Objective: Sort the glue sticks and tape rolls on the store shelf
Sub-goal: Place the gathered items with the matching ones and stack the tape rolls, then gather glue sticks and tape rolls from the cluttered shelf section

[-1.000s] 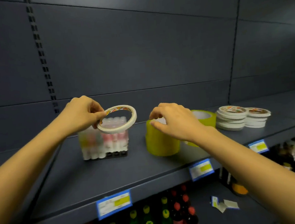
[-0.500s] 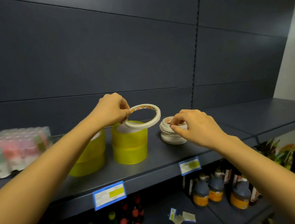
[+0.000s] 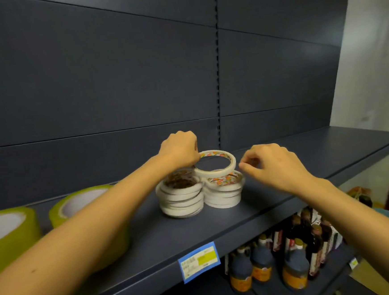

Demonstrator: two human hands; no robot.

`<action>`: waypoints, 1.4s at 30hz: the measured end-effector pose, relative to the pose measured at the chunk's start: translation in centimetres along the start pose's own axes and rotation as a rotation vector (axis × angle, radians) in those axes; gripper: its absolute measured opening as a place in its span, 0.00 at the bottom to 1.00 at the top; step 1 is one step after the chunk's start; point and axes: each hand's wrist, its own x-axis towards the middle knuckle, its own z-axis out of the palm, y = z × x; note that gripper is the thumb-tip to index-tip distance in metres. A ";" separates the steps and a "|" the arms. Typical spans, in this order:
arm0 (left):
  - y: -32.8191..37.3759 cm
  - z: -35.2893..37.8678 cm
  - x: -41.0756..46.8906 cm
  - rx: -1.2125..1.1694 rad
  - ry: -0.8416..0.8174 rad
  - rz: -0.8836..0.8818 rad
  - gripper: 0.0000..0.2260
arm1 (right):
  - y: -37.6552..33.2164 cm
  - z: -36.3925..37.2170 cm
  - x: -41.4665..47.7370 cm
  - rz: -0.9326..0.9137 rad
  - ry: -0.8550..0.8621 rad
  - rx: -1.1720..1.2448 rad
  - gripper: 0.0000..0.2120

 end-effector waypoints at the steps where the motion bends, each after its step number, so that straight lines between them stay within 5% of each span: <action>1: 0.5 0.8 0.6 0.028 0.002 0.004 0.08 | 0.5 0.2 0.3 -0.006 -0.006 0.002 0.09; 10: 3.0 5.1 3.2 0.271 -0.023 -0.093 0.03 | 5.6 0.9 3.4 -0.139 -0.036 0.067 0.09; 13: 3.5 5.4 2.8 0.266 -0.073 -0.171 0.10 | 6.7 1.3 4.0 -0.205 -0.045 0.096 0.08; 19: 3.3 3.0 -1.1 0.334 0.174 -0.243 0.13 | 5.4 2.1 4.9 -0.381 -0.090 0.200 0.07; 25: 1.7 -1.0 -9.4 0.521 0.289 -0.407 0.12 | -1.3 2.7 4.5 -0.599 -0.113 0.369 0.08; 35: -0.5 -6.7 -28.9 0.599 0.244 -0.881 0.13 | -18.1 2.3 -1.2 -0.976 -0.161 0.610 0.10; 42: -2.5 -10.6 -40.0 0.662 0.298 -1.006 0.12 | -28.9 1.2 -6.3 -1.115 -0.217 0.700 0.09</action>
